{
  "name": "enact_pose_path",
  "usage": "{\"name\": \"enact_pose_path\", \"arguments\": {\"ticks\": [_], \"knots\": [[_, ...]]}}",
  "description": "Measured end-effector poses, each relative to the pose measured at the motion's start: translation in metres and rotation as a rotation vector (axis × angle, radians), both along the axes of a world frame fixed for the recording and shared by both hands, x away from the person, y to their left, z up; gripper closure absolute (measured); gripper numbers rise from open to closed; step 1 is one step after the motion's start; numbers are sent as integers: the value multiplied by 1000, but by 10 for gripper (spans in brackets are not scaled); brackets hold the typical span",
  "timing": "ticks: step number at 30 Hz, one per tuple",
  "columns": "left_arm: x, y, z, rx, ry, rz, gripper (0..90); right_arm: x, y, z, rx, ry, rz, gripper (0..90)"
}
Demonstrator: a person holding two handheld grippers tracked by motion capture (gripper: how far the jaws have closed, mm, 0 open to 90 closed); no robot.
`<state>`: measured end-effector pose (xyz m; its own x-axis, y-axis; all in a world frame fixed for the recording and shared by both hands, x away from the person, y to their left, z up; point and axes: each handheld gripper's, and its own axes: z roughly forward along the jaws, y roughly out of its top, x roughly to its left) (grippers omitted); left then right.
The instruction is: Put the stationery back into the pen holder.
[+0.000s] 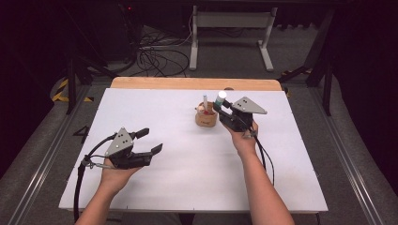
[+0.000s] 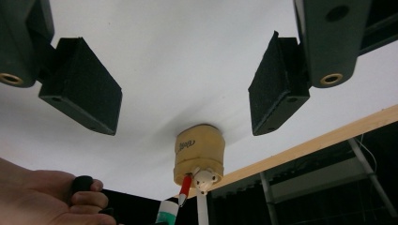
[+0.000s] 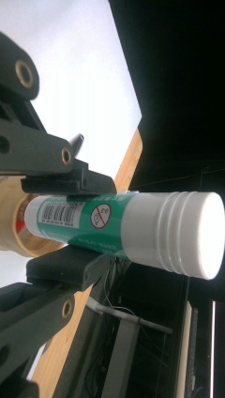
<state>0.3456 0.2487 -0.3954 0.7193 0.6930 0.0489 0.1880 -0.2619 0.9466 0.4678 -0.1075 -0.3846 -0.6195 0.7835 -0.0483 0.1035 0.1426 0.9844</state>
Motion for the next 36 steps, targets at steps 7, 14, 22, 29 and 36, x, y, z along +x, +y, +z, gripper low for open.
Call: {"name": "enact_pose_path", "arguments": {"ticks": [7, 14, 22, 29, 36], "knots": [[1, 3, -1, 0, 5, 6, 267, 16, 8, -16, 1, 10, -15, 661], [0, 5, 0, -4, 1, 13, 265, 28, 14, -30, 11, 22, -42, 661], [0, 6, 0, -5, 0, 14, 265, 35, 15, -38, -1, 52, -60, 660], [0, 6, 0, -5, 5, 12, 266, 37, 15, -40, -4, 75, -59, 659], [1, 6, -1, -1, 5, 13, 266, 39, 13, -40, -3, 83, -47, 656]]}}
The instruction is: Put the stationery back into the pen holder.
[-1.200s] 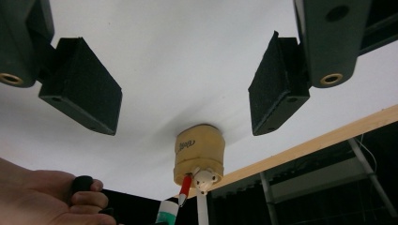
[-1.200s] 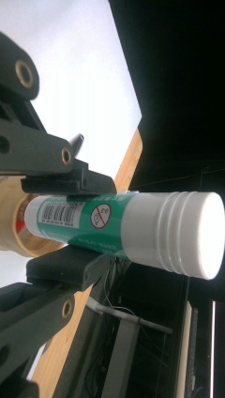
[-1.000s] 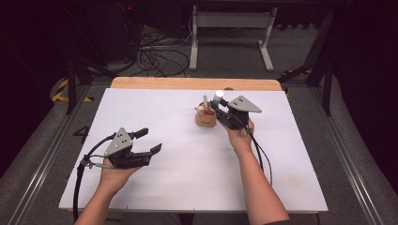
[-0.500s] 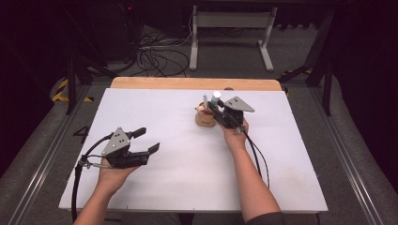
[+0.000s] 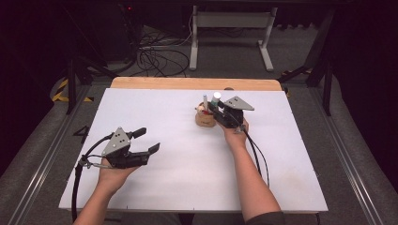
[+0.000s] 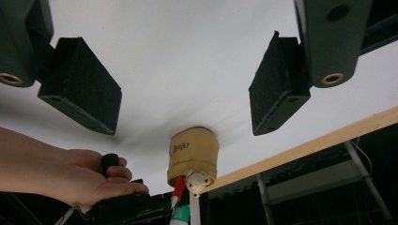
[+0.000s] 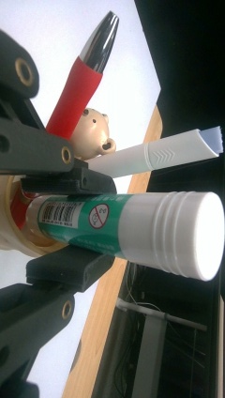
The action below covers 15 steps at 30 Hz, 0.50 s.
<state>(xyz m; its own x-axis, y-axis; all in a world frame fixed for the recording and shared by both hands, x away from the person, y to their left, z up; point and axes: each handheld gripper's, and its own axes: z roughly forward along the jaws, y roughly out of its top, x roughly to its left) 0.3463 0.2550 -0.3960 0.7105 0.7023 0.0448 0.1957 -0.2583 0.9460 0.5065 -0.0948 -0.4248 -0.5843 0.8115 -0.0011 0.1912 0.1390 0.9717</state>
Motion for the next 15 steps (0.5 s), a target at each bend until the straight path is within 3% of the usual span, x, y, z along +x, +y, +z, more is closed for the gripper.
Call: {"name": "enact_pose_path", "arguments": {"ticks": [15], "knots": [[0, 0, 0, -3, 1, -2, 266, 1, -2, 3, 12, 8, 11, 603]]}}
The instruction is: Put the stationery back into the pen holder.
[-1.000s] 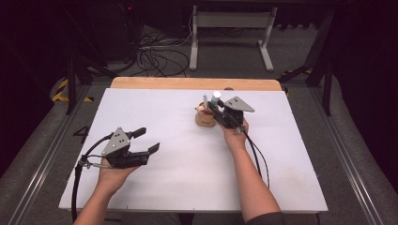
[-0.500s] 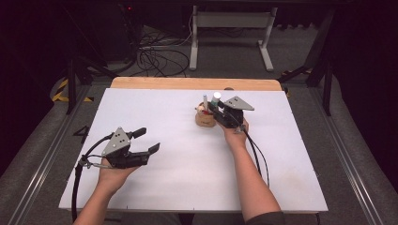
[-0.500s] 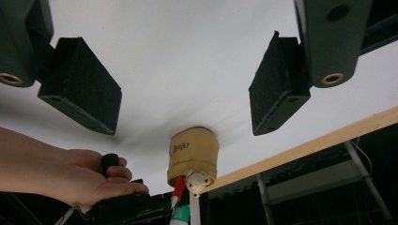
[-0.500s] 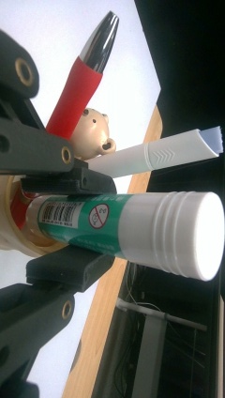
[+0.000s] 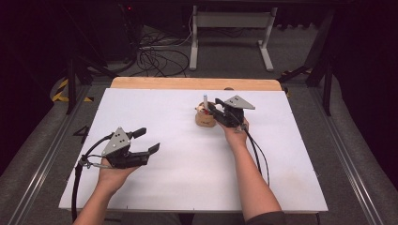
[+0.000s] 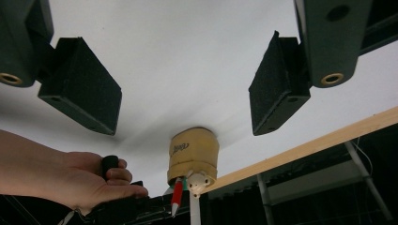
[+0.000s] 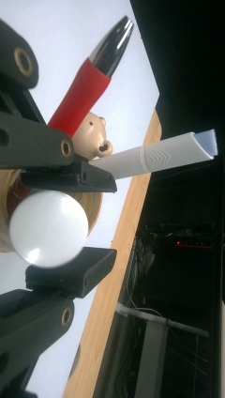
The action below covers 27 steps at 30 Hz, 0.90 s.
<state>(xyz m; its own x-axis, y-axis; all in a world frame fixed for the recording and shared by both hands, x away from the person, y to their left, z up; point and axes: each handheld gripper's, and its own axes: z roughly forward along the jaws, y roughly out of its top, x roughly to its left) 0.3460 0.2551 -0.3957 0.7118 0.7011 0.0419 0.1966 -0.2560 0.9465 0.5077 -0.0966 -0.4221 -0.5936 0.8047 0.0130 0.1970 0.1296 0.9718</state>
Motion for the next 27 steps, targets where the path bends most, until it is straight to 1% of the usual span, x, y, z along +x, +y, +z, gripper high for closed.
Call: {"name": "enact_pose_path", "arguments": {"ticks": [3, 5, 10, 17, 20, 22, 27], "knots": [[0, 0, 0, -1, -1, 0, 267, -1, -2, 1, 7, 5, -6, 558], [0, 0, 0, 0, 0, 1, 267, -2, -5, 3, 17, 6, -7, 553], [0, 0, 0, 1, 0, 0, 267, -6, -10, 4, 35, -9, -2, 544], [0, 1, 0, 0, -2, 4, 266, -11, -13, 7, 45, -31, 10, 493], [0, 1, 0, 1, -3, 5, 262, -13, -14, 10, 45, -45, 13, 450], [0, 1, 1, 1, -3, 5, 258, -14, -14, 11, 50, -46, 21, 416], [0, 1, 1, 2, -5, 6, 254, -15, -13, 12, 53, -43, 32, 369]]}}
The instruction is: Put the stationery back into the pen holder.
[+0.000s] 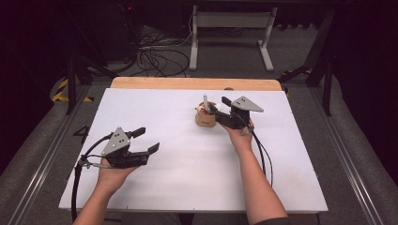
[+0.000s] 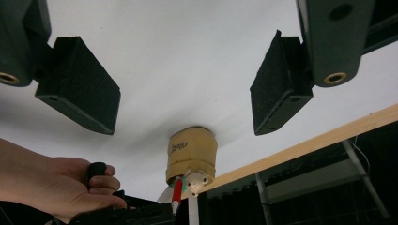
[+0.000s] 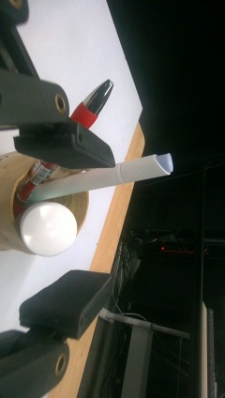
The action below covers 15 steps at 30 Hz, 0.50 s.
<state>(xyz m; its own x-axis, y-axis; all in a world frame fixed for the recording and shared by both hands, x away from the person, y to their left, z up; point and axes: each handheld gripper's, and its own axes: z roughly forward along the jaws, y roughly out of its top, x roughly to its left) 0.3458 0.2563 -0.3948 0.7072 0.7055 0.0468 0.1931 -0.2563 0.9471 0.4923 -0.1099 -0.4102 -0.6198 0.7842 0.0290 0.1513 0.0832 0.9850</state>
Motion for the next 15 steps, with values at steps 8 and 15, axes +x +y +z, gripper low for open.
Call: {"name": "enact_pose_path", "arguments": {"ticks": [8, 15], "knots": [[0, 3, 1, -4, -2, 7, 249, -2, -1, 1, 0, 9, 7, 277], [1, 5, 1, -4, -2, 12, 246, -6, -4, 2, 11, -12, 2, 268]]}}
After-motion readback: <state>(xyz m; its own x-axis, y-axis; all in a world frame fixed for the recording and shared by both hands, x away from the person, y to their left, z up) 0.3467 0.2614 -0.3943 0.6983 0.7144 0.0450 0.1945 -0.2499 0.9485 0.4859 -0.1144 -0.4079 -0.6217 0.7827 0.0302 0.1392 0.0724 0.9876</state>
